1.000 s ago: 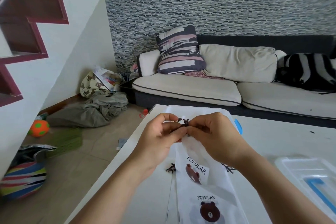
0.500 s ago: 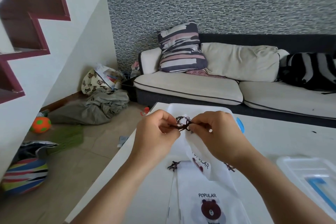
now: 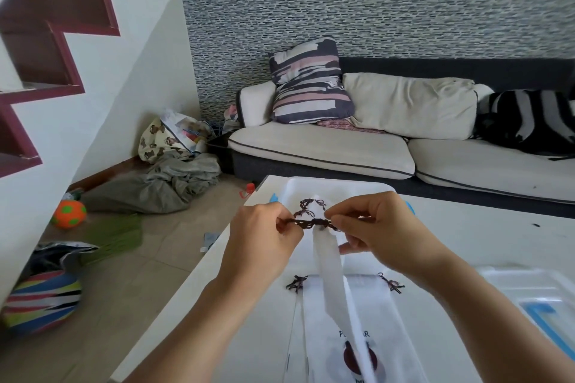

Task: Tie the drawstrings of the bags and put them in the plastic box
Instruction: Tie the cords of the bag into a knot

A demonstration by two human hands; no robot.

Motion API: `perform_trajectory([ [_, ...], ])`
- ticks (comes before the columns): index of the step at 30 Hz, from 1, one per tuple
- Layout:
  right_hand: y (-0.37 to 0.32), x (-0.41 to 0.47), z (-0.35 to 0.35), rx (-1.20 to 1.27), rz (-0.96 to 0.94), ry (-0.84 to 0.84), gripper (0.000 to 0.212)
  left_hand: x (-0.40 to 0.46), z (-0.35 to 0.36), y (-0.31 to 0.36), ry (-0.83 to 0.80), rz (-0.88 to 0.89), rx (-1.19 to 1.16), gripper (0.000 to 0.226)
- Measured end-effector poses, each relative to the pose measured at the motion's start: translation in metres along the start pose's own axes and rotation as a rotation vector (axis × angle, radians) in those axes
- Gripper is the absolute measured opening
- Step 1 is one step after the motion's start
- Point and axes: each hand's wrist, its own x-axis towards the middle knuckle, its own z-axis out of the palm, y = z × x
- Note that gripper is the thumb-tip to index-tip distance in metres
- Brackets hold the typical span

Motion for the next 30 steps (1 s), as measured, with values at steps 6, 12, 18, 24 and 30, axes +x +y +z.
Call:
perform_trajectory([
  [6, 0.001, -0.003, -0.009, 0.123, 0.047, -0.007, 0.018, 0.002, -0.002, -0.001, -0.043, 0.061, 0.070, 0.007],
  [12, 0.002, 0.000, -0.013, 0.116, 0.059, 0.004, 0.020, 0.009, -0.005, -0.009, -0.028, 0.092, 0.135, 0.007],
  [18, 0.005, 0.001, -0.013, 0.126, 0.078, 0.003, 0.018, 0.011, -0.003, -0.015, -0.036, 0.087, 0.170, 0.007],
  [24, 0.005, 0.007, -0.002, 0.434, 0.134, -0.022, 0.015, 0.010, 0.001, -0.004, -0.203, -0.427, -0.502, 0.009],
  [30, 0.003, 0.020, 0.011, 0.746, 0.173, 0.059, 0.016, -0.006, 0.011, 0.016, -0.630, -0.579, -0.727, 0.074],
])
